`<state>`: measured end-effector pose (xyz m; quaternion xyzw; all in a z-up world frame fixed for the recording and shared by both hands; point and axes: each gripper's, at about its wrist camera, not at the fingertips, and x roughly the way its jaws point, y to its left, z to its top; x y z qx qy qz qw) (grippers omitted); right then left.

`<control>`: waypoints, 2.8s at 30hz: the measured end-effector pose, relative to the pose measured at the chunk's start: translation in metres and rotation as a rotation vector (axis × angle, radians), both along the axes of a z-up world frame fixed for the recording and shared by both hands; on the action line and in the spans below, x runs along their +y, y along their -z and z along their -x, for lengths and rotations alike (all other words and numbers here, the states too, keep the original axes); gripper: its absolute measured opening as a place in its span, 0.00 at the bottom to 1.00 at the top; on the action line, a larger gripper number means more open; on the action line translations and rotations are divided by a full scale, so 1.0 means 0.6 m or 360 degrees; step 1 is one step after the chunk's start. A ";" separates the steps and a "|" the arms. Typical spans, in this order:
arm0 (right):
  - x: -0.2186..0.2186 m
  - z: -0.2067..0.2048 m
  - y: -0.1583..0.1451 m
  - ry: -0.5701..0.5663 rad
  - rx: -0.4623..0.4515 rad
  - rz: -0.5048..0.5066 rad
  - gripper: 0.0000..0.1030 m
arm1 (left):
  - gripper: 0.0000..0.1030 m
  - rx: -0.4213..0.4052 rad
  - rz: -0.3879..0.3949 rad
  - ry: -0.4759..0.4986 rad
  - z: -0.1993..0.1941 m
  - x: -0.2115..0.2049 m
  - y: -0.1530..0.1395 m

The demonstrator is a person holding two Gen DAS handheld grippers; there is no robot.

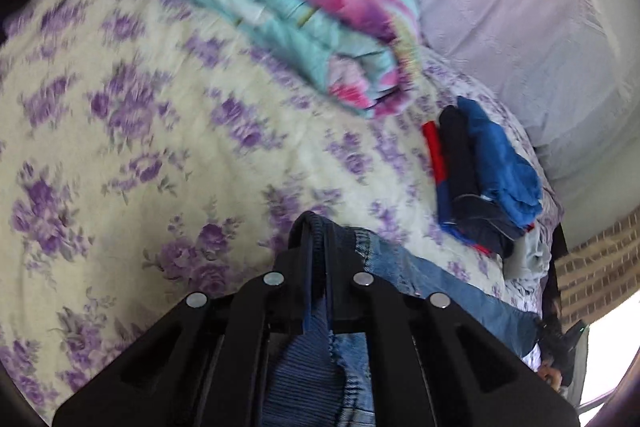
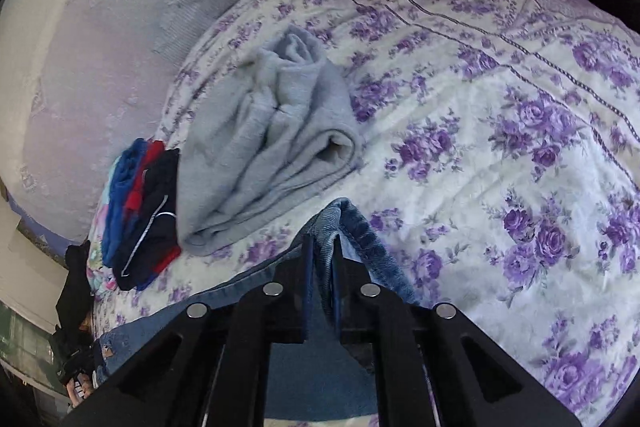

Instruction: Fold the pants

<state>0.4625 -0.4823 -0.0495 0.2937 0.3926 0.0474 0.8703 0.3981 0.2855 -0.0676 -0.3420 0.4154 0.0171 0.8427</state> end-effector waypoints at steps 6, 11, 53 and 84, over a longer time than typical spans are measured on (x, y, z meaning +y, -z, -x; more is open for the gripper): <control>-0.045 -0.001 0.024 0.0134 0.0108 -0.0044 0.38 | 0.72 0.0055 -0.0067 -0.0189 0.030 0.034 0.004; -0.096 0.084 -0.010 0.0203 0.0019 -0.0118 0.39 | 0.76 -0.0035 0.0028 -0.0251 0.114 0.088 -0.031; 0.051 0.798 0.109 -0.0027 -0.0274 -0.0631 0.10 | 0.80 -0.0124 0.0221 0.0073 0.374 -0.042 0.008; -0.071 0.455 0.092 -0.0081 -0.0041 -0.0636 0.09 | 0.14 -0.0147 0.0386 0.0053 0.399 -0.042 0.019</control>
